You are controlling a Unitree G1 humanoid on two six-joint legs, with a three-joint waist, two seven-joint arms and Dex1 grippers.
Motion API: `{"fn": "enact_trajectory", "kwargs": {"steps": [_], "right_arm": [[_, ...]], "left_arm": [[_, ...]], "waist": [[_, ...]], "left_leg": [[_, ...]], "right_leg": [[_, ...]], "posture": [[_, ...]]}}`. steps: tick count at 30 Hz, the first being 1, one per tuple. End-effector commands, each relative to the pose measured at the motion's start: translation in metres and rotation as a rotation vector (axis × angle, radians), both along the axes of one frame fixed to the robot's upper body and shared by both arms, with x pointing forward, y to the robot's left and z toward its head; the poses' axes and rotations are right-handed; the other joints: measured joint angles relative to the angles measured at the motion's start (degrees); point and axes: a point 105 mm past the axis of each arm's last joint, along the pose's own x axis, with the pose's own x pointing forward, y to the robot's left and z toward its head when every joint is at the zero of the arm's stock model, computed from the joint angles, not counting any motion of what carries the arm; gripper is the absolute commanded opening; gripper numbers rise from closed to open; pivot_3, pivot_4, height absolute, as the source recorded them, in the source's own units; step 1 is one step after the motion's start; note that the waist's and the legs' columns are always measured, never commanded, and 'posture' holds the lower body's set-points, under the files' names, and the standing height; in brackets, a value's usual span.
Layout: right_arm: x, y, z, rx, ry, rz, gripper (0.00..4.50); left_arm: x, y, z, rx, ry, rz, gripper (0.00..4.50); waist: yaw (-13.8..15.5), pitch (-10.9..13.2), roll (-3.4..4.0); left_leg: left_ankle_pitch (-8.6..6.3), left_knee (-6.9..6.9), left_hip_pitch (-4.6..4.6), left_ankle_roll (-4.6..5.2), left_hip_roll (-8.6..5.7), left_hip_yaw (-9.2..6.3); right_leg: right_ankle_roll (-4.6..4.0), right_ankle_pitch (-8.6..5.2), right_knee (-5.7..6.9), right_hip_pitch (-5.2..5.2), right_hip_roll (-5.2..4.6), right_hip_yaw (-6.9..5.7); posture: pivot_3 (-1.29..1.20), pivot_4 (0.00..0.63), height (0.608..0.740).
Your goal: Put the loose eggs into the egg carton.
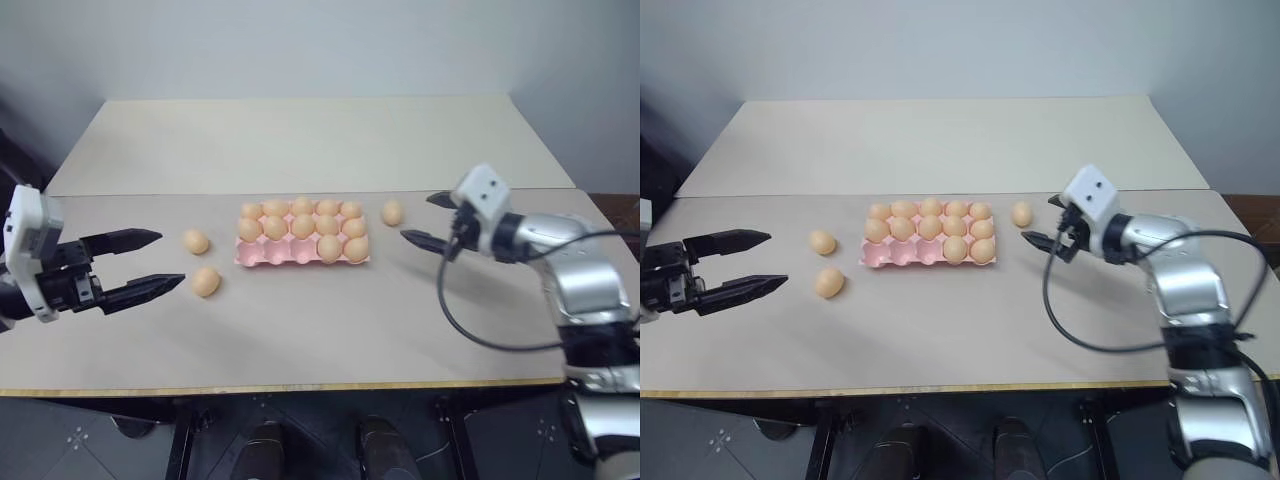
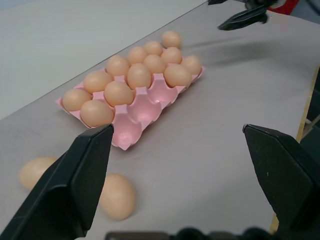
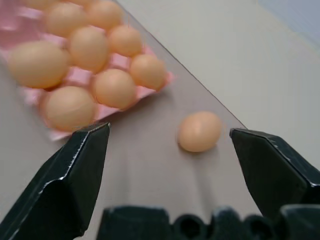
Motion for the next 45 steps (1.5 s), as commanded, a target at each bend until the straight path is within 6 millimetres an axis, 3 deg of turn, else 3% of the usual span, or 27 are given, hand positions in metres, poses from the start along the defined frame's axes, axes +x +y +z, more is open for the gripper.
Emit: {"fn": "enact_trajectory", "kwargs": {"steps": [1, 5, 12, 15, 20, 23, 27, 29, 32, 36, 38, 45], "right_arm": [[0.029, 0.001, 0.007, -0.006, -0.061, -0.107, 4.47], [0.056, 0.010, -0.002, -0.002, -0.063, -0.191, 4.47], [0.074, 0.014, -0.019, 0.007, -0.036, -0.295, 4.47], [0.075, 0.021, -0.024, 0.023, -0.022, -0.274, 3.90], [0.075, 0.030, -0.012, 0.107, -0.033, -0.238, 2.14], [0.075, 0.029, -0.003, 0.112, -0.074, -0.239, 1.83], [0.063, 0.040, 0.031, 0.150, -0.157, -0.148, 1.80], [0.047, 0.059, 0.046, 0.160, -0.178, -0.045, 1.80], [0.015, 0.101, 0.051, 0.151, -0.172, 0.138, 1.80], [-0.011, 0.140, 0.038, 0.139, -0.129, 0.263, 1.80], [-0.019, 0.159, 0.017, 0.071, -0.116, 0.298, 1.80], [-0.027, 0.178, -0.025, -0.059, -0.057, 0.346, 1.80]], "left_arm": [[-0.002, -0.002, 0.009, 0.005, -0.041, -0.013, 4.50], [-0.003, -0.002, 0.009, 0.006, -0.037, -0.012, 4.50], [-0.005, 0.000, 0.009, 0.008, -0.035, -0.005, 4.50], [-0.005, 0.001, 0.008, 0.008, -0.036, -0.004, 4.50], [-0.006, 0.001, 0.009, 0.012, -0.042, 0.000, 4.50], [-0.006, 0.001, 0.009, 0.016, -0.044, 0.002, 4.50], [-0.006, 0.001, 0.010, 0.019, -0.050, 0.001, 4.50], [-0.006, 0.001, 0.011, 0.020, -0.050, 0.000, 4.50], [-0.006, 0.001, 0.010, 0.025, -0.045, -0.003, 4.50], [-0.004, 0.000, 0.010, 0.023, -0.049, -0.001, 4.50], [-0.003, -0.001, 0.010, 0.022, -0.053, -0.001, 4.50], [-0.004, 0.000, 0.011, 0.024, -0.060, 0.004, 4.50]], "waist": [[-0.2, 0.0, 0.00], [-0.4, 0.0, 0.00], [-0.9, 0.0, 0.00], [-1.2, 0.0, 0.00], [-1.4, 0.0, 0.00], [-1.4, 0.0, 0.00], [-1.3, 0.0, 0.01], [-1.3, 0.0, 0.01], [-1.3, 0.0, 0.02], [-1.3, 0.0, 0.01], [-1.1, 0.0, -0.01], [-1.1, 0.0, -0.04]], "left_leg": [[0.00, -0.04, -0.04, -0.01, 0.00, 0.00], [0.03, -0.08, -0.15, -0.04, 0.00, 0.01], [0.12, -0.17, -0.11, -0.21, 0.00, 0.01], [0.14, -0.21, -0.11, -0.23, 0.00, 0.01], [0.15, -0.22, -0.09, -0.24, 0.00, 0.01], [0.15, -0.24, -0.09, -0.24, 0.00, 0.01], [0.15, -0.25, -0.10, -0.24, 0.00, 0.01], [0.15, -0.26, -0.12, -0.24, 0.01, 0.00], [0.15, -0.26, -0.17, -0.24, 0.03, 0.00], [0.16, -0.26, -0.17, -0.26, 0.06, 0.01], [0.17, -0.26, -0.19, -0.28, 0.05, 0.01], [0.21, -0.24, -0.55, -0.35, 0.03, 0.01]], "right_leg": [[0.00, 0.00, -0.02, -0.05, 0.00, 0.00], [-0.01, 0.01, -0.04, -0.13, -0.02, -0.01], [-0.04, 0.02, 0.01, -0.15, -0.02, 0.00], [-0.04, 0.02, 0.01, -0.17, -0.01, 0.02], [-0.04, 0.02, 0.08, -0.21, 0.01, 0.06], [-0.04, 0.02, 0.07, -0.22, 0.01, 0.06], [-0.04, 0.02, 0.08, -0.26, 0.01, 0.06], [-0.04, 0.02, 0.09, -0.29, 0.01, 0.06], [-0.04, 0.02, 0.15, -0.38, 0.02, 0.09], [-0.04, 0.02, 0.36, -0.49, 0.07, 0.13], [-0.04, 0.02, 0.39, -0.57, 0.07, 0.15], [-0.06, 0.04, 0.51, -0.94, 0.06, 0.15]], "posture": [[0.00, 0.150, 0.740], [0.00, 0.150, 0.740], [0.00, 0.150, 0.740], [0.00, 0.150, 0.740], [0.00, 0.150, 0.740], [0.00, 0.150, 0.740], [0.00, 0.150, 0.740], [0.00, 0.150, 0.740], [0.00, 0.150, 0.740], [0.00, 0.150, 0.740], [0.00, 0.150, 0.740], [0.00, 0.150, 0.740]]}}
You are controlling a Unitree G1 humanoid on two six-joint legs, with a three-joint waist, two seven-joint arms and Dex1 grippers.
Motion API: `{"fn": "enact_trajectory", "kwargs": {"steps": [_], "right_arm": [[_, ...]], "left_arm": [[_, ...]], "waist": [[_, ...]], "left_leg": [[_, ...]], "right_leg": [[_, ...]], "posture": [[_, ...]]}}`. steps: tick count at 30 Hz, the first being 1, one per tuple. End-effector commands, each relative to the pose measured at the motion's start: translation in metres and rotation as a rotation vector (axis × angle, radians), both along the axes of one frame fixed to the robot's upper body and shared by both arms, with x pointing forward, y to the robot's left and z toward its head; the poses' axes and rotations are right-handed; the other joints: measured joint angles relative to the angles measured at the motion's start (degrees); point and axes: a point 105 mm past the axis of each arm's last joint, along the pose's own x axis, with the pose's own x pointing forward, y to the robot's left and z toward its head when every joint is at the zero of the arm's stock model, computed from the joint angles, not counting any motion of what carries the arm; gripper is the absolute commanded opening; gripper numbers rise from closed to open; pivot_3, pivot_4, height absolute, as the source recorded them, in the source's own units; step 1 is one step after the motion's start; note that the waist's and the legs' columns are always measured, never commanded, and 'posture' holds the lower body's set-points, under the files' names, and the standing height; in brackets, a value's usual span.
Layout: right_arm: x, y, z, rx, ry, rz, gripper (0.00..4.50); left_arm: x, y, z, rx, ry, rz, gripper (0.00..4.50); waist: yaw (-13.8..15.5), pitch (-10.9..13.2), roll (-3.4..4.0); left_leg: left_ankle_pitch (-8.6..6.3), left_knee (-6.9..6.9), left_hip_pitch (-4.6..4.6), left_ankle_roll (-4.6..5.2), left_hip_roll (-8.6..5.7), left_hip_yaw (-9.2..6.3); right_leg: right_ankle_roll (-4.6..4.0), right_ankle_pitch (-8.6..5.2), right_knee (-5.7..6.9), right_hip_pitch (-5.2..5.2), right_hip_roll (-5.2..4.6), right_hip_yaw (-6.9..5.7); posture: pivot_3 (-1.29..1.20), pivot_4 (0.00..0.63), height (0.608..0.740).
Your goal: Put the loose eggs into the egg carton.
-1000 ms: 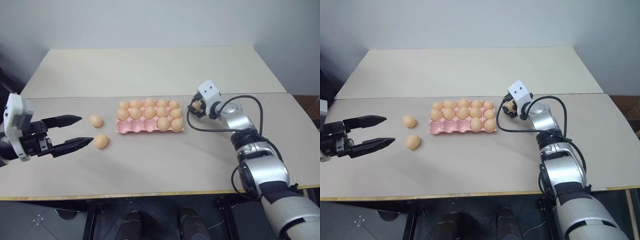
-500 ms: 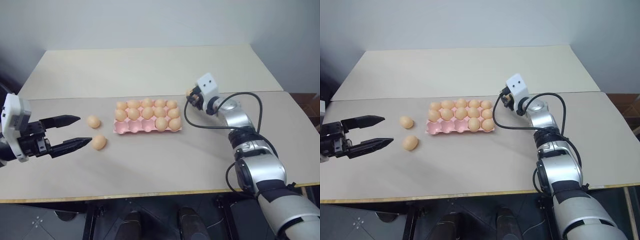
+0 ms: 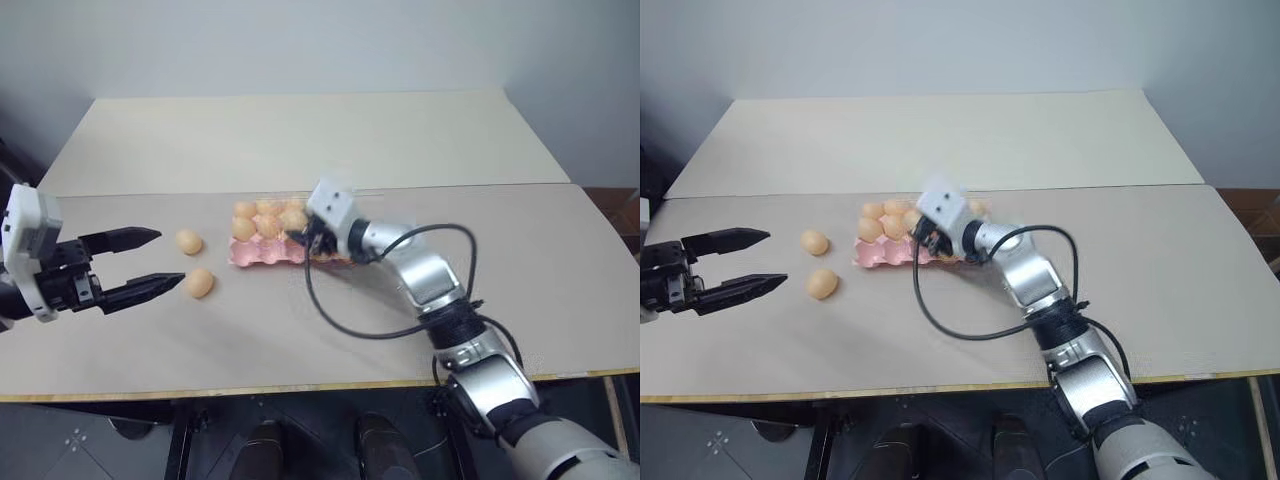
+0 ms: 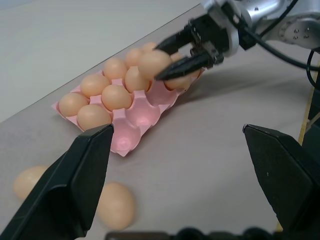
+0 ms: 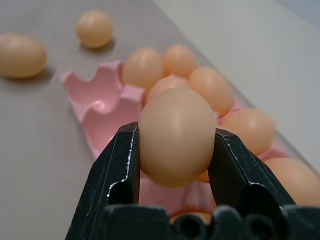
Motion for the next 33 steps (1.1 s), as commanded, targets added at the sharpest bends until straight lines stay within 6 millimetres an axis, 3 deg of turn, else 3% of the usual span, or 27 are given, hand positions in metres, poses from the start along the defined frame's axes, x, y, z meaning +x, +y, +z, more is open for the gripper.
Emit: {"fn": "enact_trajectory", "kwargs": {"steps": [1, 2, 8, 9, 12, 16, 19, 22, 24, 28, 33], "right_arm": [[-0.002, 0.004, 0.002, -0.036, -0.052, 0.016, 1.80], [-0.002, 0.005, 0.004, -0.024, -0.049, 0.014, 2.44], [-0.008, -0.004, 0.045, 0.072, -0.104, 0.016, 4.31], [-0.011, -0.008, 0.052, 0.085, -0.113, 0.023, 4.46], [-0.021, -0.021, 0.074, 0.150, -0.117, 0.044, 4.46], [-0.029, -0.058, 0.098, 0.199, -0.119, 0.039, 4.46], [-0.039, -0.108, 0.107, 0.201, -0.135, 0.029, 4.46], [-0.057, -0.145, 0.102, 0.202, -0.120, 0.073, 4.46], [-0.067, -0.162, 0.085, 0.156, -0.101, 0.097, 4.46], [-0.070, -0.174, 0.064, 0.127, -0.037, 0.067, 4.46], [-0.071, -0.177, 0.065, 0.131, -0.036, 0.063, 4.46]], "left_arm": [[-0.002, -0.001, 0.009, 0.018, -0.046, -0.005, 4.50], [-0.002, -0.001, 0.009, 0.018, -0.046, -0.004, 4.50], [-0.003, -0.002, 0.009, 0.017, -0.044, -0.004, 4.50], [-0.002, -0.002, 0.008, 0.016, -0.043, -0.004, 4.50], [0.001, 0.004, 0.007, 0.018, -0.036, 0.011, 4.50], [0.008, 0.021, 0.010, 0.041, -0.043, 0.067, 4.50], [0.006, 0.040, 0.017, 0.048, -0.055, 0.129, 4.50], [0.000, 0.047, 0.015, 0.050, -0.039, 0.147, 4.50], [-0.002, 0.048, 0.009, 0.047, -0.018, 0.154, 4.50], [-0.003, 0.044, 0.003, 0.019, -0.007, 0.149, 4.50], [0.007, 0.039, -0.006, -0.023, 0.047, 0.251, 4.50]], "waist": [[0.0, 0.0, -0.01], [0.0, 0.0, -0.01], [0.0, 0.0, -0.01], [0.0, 0.0, -0.01], [0.1, 0.0, -0.01], [0.1, 0.0, -0.02], [0.4, 0.0, -0.04], [0.5, 0.0, -0.05], [0.6, 0.0, -0.05], [-0.2, 0.0, -0.05], [0.0, 0.0, -0.05]], "left_leg": [[0.00, 0.00, 0.01, 0.00, 0.00, 0.00], [0.00, 0.00, 0.02, 0.00, 0.00, 0.00], [0.00, -0.01, 0.05, 0.00, 0.00, 0.00], [0.00, -0.01, 0.03, 0.00, 0.00, 0.00], [0.00, 0.00, 0.01, 0.00, 0.00, 0.00], [0.00, -0.01, 0.05, 0.00, 0.00, 0.00], [0.00, -0.01, 0.05, 0.01, 0.00, 0.01], [-0.01, -0.01, -0.05, 0.03, 0.00, 0.01], [-0.03, -0.01, -0.06, 0.06, 0.00, 0.02], [-0.03, -0.01, 0.24, 0.06, 0.04, 0.16], [-0.03, -0.07, 0.29, 0.06, 0.13, 0.22]], "right_leg": [[0.00, 0.00, -0.01, 0.00, 0.00, 0.00], [0.00, 0.00, -0.03, 0.00, 0.00, 0.00], [0.00, 0.00, -0.03, -0.01, 0.01, 0.01], [0.00, 0.00, -0.03, -0.01, 0.01, 0.00], [0.00, 0.00, -0.03, 0.01, 0.00, -0.01], [0.00, 0.00, -0.06, 0.01, 0.00, -0.01], [0.00, 0.00, -0.13, 0.07, 0.00, -0.04], [0.00, 0.00, -0.15, 0.05, -0.01, -0.06], [0.00, 0.00, -0.19, 0.07, -0.02, -0.06], [-0.02, 0.01, -0.06, 0.17, 0.01, 0.10], [-0.03, 0.02, -0.09, 0.22, 0.09, 0.12]], "posture": [[0.00, 0.150, 0.740], [0.00, 0.150, 0.740], [0.00, 0.150, 0.740], [0.00, 0.150, 0.740], [0.00, 0.150, 0.740], [0.00, 0.150, 0.740], [0.00, 0.150, 0.740], [0.00, 0.150, 0.740], [0.00, 0.150, 0.740], [0.00, 0.150, 0.740], [0.00, 0.150, 0.740]]}}
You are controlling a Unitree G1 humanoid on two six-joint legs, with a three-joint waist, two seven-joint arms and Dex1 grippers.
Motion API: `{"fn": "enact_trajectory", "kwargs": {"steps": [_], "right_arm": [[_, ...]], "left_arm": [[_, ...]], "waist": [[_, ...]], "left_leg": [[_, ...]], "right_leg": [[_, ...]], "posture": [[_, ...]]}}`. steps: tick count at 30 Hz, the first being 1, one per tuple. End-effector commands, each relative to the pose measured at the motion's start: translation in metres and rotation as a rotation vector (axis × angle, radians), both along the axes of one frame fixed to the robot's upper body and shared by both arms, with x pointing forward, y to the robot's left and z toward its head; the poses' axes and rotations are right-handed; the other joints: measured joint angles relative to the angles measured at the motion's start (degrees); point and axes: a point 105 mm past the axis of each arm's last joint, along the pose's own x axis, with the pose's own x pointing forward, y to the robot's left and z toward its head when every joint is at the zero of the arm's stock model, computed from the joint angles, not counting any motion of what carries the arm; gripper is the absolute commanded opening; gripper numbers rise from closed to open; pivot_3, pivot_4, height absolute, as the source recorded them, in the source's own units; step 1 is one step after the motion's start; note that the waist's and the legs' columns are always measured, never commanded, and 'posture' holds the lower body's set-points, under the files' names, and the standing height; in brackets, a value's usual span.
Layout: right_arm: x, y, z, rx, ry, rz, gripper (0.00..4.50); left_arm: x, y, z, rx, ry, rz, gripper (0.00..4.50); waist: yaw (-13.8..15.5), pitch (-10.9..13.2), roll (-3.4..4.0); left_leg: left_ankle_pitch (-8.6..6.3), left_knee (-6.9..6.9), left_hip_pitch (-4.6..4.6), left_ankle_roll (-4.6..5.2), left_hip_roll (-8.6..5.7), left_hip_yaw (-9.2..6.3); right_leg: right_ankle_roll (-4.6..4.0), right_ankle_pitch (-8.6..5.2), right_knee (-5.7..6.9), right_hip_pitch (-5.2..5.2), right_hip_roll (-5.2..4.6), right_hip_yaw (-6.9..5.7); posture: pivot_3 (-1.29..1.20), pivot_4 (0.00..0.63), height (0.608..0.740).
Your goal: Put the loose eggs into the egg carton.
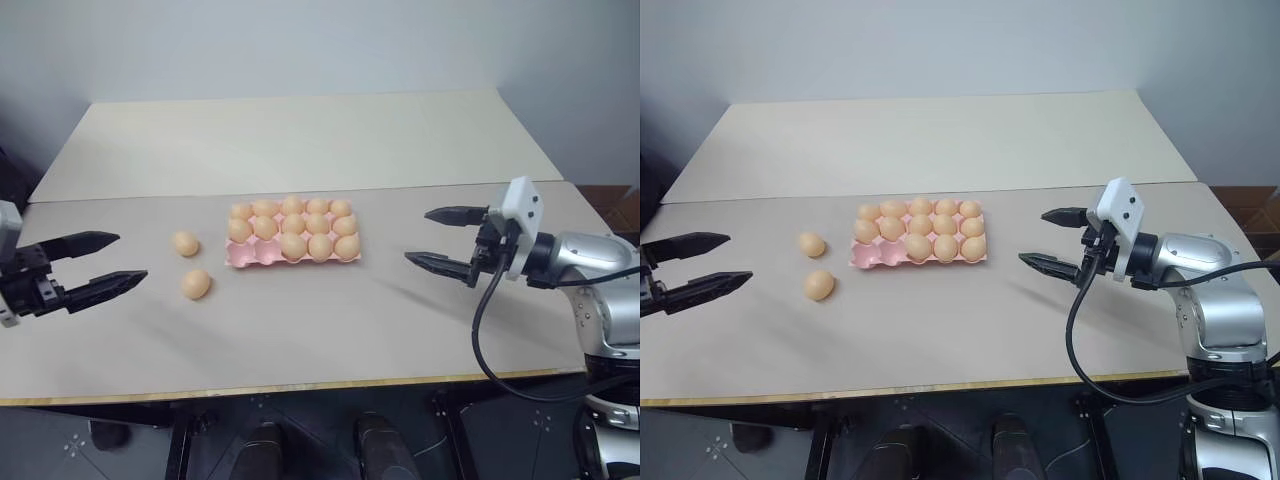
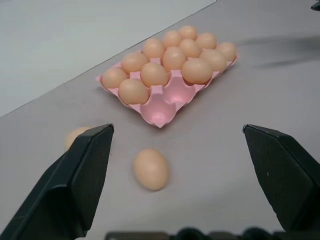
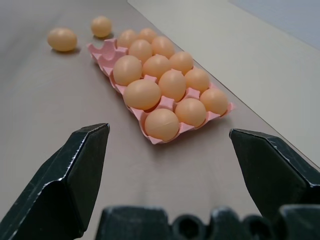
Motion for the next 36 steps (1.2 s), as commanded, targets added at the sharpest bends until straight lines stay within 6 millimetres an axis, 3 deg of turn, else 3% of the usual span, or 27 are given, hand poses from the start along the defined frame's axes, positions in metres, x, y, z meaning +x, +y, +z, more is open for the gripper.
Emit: {"fn": "enact_trajectory", "kwargs": {"steps": [1, 8, 14, 21, 24, 27, 31, 36], "right_arm": [[-0.006, -0.001, 0.018, -0.001, -0.073, 0.018, 4.46], [-0.006, -0.003, 0.019, 0.011, -0.068, 0.002, 4.46], [-0.009, 0.009, 0.014, 0.027, -0.076, 0.020, 4.46], [-0.016, 0.014, 0.012, 0.039, -0.091, 0.012, 4.46], [-0.016, 0.014, 0.014, 0.047, -0.097, 0.000, 4.50], [-0.016, 0.015, 0.015, 0.056, -0.099, -0.005, 4.50], [-0.018, 0.015, 0.015, 0.061, -0.101, -0.007, 4.50], [-0.019, 0.014, 0.015, 0.070, -0.107, -0.023, 4.50]], "left_arm": [[0.007, -0.007, 0.001, 0.008, 0.012, 0.093, 4.50], [0.027, -0.040, -0.039, 0.028, 0.103, 0.219, 4.50], [0.055, -0.043, -0.069, 0.069, 0.143, 0.298, 4.50], [0.066, -0.047, -0.093, 0.118, 0.211, 0.288, 4.50], [0.074, -0.048, -0.099, 0.117, 0.216, 0.292, 3.88], [0.082, -0.049, -0.104, 0.112, 0.217, 0.292, 2.88], [0.087, -0.052, -0.095, 0.087, 0.183, 0.281, 1.81], [0.073, -0.065, -0.068, 0.135, 0.084, 0.133, 1.81]], "waist": [[0.2, 0.0, -0.01], [1.1, 0.0, -0.07], [1.5, -0.1, -0.12], [1.6, -0.1, -0.14], [1.7, -0.1, -0.15], [1.7, -0.1, -0.16], [1.6, -0.1, -0.17], [1.5, -0.1, -0.17]], "left_leg": [[0.00, 0.01, -0.04, 0.00, 0.00, 0.00], [0.00, 0.11, -0.12, -0.01, -0.04, -0.01], [0.00, 0.13, -0.11, -0.01, -0.06, 0.00], [0.00, 0.19, -0.24, -0.01, -0.08, 0.00], [0.00, 0.20, -0.17, -0.01, -0.08, 0.00], [0.00, 0.21, -0.20, 0.00, -0.09, 0.00], [0.00, 0.21, -0.23, 0.00, -0.09, 0.00], [0.00, 0.26, -0.26, 0.00, -0.09, -0.01]], "right_leg": [[0.00, 0.00, -0.01, -0.01, 0.00, 0.00], [0.00, 0.00, -0.01, -0.02, -0.07, -0.01], [-0.01, 0.01, 0.00, -0.02, -0.05, 0.01], [-0.01, 0.01, -0.01, -0.11, -0.07, 0.00], [-0.01, 0.01, -0.01, -0.05, -0.07, 0.00], [-0.01, 0.01, -0.02, -0.05, -0.07, -0.01], [-0.01, 0.01, -0.02, -0.07, -0.07, -0.01], [-0.01, 0.01, 0.00, -0.10, -0.07, -0.01]], "posture": [[0.00, 0.150, 0.740], [0.00, 0.150, 0.740], [0.00, 0.150, 0.740], [0.00, 0.150, 0.740], [0.00, 0.150, 0.740], [0.00, 0.150, 0.740], [0.00, 0.150, 0.740], [0.00, 0.150, 0.740]]}}
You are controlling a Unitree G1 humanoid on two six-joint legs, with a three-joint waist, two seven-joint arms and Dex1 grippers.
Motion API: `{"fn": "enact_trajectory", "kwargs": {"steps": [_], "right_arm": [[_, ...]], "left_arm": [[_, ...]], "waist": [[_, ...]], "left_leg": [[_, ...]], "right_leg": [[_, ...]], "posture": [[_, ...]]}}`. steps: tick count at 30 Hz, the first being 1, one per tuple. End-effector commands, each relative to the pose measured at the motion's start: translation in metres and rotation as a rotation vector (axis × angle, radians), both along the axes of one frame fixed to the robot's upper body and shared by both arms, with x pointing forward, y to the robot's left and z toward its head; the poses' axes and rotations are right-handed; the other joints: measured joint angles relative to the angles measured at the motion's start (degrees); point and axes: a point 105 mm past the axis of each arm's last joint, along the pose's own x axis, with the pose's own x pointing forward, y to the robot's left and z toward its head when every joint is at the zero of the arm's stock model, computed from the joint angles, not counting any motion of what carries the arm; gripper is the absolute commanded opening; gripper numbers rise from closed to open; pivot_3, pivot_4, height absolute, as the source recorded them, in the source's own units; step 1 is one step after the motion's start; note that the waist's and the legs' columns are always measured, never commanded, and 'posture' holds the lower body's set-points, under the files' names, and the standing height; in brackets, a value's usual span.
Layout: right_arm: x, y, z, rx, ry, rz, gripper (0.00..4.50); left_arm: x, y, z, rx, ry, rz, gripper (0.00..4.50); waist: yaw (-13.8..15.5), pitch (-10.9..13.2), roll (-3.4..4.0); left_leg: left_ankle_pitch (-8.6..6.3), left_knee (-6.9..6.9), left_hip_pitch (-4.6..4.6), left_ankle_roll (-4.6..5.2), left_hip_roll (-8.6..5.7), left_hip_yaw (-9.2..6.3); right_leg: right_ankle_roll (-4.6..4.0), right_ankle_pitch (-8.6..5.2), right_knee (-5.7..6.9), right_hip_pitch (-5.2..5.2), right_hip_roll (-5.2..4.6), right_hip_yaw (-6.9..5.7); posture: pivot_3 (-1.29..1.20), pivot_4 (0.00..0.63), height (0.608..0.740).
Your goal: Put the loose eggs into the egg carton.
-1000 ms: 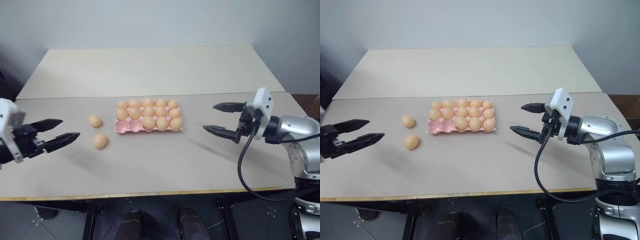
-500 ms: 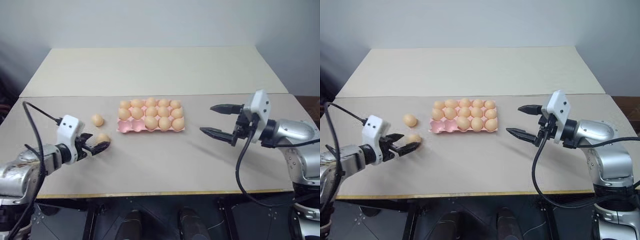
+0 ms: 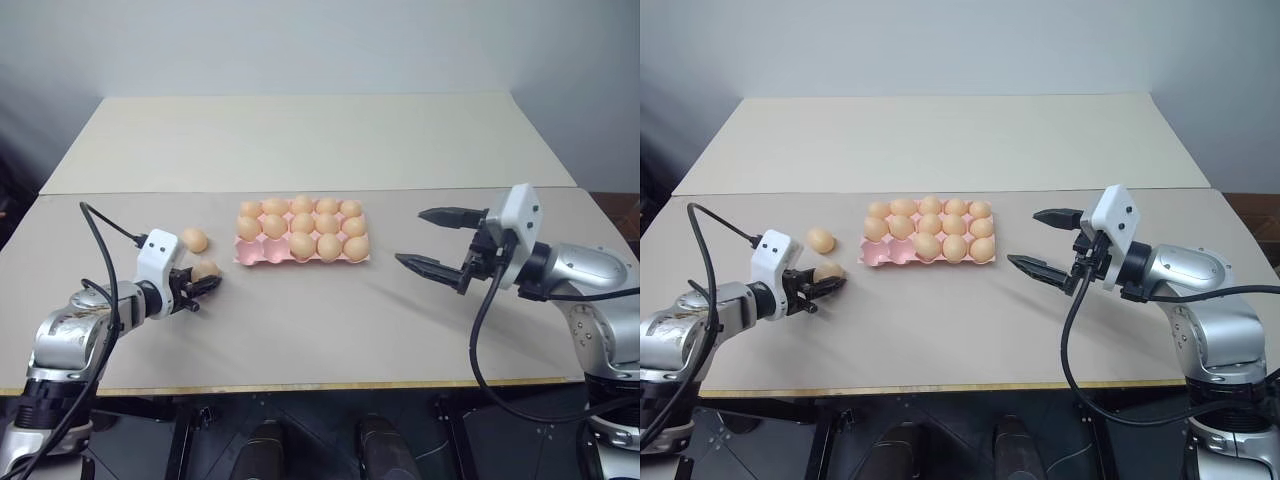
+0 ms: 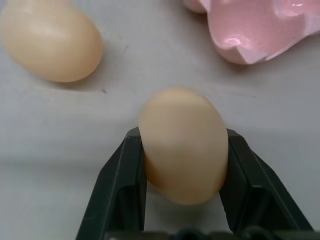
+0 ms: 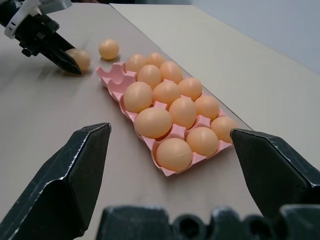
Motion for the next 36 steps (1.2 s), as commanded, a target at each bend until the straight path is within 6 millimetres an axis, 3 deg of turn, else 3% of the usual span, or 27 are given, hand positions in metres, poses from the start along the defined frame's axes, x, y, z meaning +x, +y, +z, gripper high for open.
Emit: {"fn": "enact_trajectory", "kwargs": {"steps": [1, 6, 8, 12, 18, 19, 22, 28, 33, 36], "right_arm": [[-0.005, 0.001, 0.012, 0.015, -0.051, 0.002, 4.50], [-0.003, 0.004, 0.010, 0.028, -0.063, -0.012, 4.50], [-0.004, 0.008, 0.011, 0.032, -0.077, -0.004, 4.50], [-0.009, 0.013, 0.016, 0.047, -0.100, 0.007, 4.50], [-0.010, 0.011, 0.020, 0.042, -0.117, -0.015, 4.50], [-0.010, 0.010, 0.021, 0.044, -0.121, -0.022, 4.50], [-0.010, 0.009, 0.023, 0.045, -0.126, -0.033, 4.50], [-0.011, 0.011, 0.026, 0.057, -0.134, -0.029, 4.50], [-0.010, 0.014, 0.029, 0.072, -0.141, -0.020, 4.50], [-0.010, 0.014, 0.030, 0.074, -0.134, -0.014, 4.50]], "left_arm": [[-0.009, -0.014, 0.041, 0.030, -0.143, -0.151, 1.81], [-0.007, -0.045, 0.076, -0.046, -0.252, -0.304, 1.81], [0.001, -0.059, 0.080, -0.062, -0.267, -0.348, 1.81], [0.023, -0.089, 0.067, -0.046, -0.257, -0.397, 1.81], [0.048, -0.108, 0.050, 0.006, -0.253, -0.355, 1.81], [0.049, -0.109, 0.048, 0.012, -0.246, -0.349, 1.81], [0.054, -0.109, 0.051, 0.018, -0.254, -0.332, 2.54], [0.049, -0.094, 0.059, 0.003, -0.253, -0.311, 4.45], [0.043, -0.075, 0.087, -0.018, -0.330, -0.281, 4.45], [0.025, -0.054, 0.102, -0.019, -0.383, -0.312, 4.45]], "waist": [[0.0, 0.0, 0.00], [0.3, 0.0, -0.02], [0.4, 0.0, -0.03], [0.4, 0.0, -0.04], [-0.1, -0.1, -0.07], [-0.1, -0.1, -0.07], [0.0, -0.1, -0.08], [0.0, -0.1, -0.08], [0.0, -0.1, -0.08], [-0.2, -0.1, -0.07]], "left_leg": [[0.00, 0.00, 0.00, 0.00, 0.00, 0.00], [0.00, 0.06, 0.00, 0.00, -0.01, 0.00], [-0.01, 0.14, -0.02, 0.01, -0.02, 0.00], [-0.05, 0.37, -0.13, 0.09, -0.06, -0.01], [-0.06, 0.44, -0.23, 0.11, -0.08, -0.01], [-0.06, 0.43, -0.22, 0.11, -0.08, -0.01], [-0.06, 0.44, -0.21, 0.11, -0.08, -0.01], [-0.06, 0.45, -0.22, 0.11, -0.09, -0.02], [-0.06, 0.45, -0.21, 0.11, -0.08, -0.03], [-0.06, 0.44, -0.21, 0.11, -0.08, -0.03]], "right_leg": [[0.00, 0.00, 0.00, 0.01, 0.00, 0.00], [0.00, 0.00, -0.01, 0.07, -0.02, -0.04], [0.01, 0.00, -0.01, 0.10, -0.02, -0.06], [0.03, 0.01, -0.01, 0.11, -0.03, -0.06], [0.04, 0.02, 0.02, 0.02, -0.02, -0.05], [0.04, 0.02, 0.04, 0.01, -0.01, -0.04], [0.04, 0.02, 0.04, 0.03, -0.01, -0.04], [0.05, 0.02, 0.04, 0.02, -0.02, -0.04], [0.05, 0.02, 0.05, 0.02, -0.02, -0.04], [0.05, 0.02, 0.03, 0.02, -0.02, -0.04]], "posture": [[0.00, 0.150, 0.740], [0.00, 0.150, 0.740], [0.00, 0.150, 0.740], [0.00, 0.150, 0.740], [0.00, 0.150, 0.740], [0.00, 0.150, 0.740], [0.00, 0.150, 0.740], [0.00, 0.150, 0.740], [0.00, 0.150, 0.740], [0.00, 0.150, 0.740]]}}
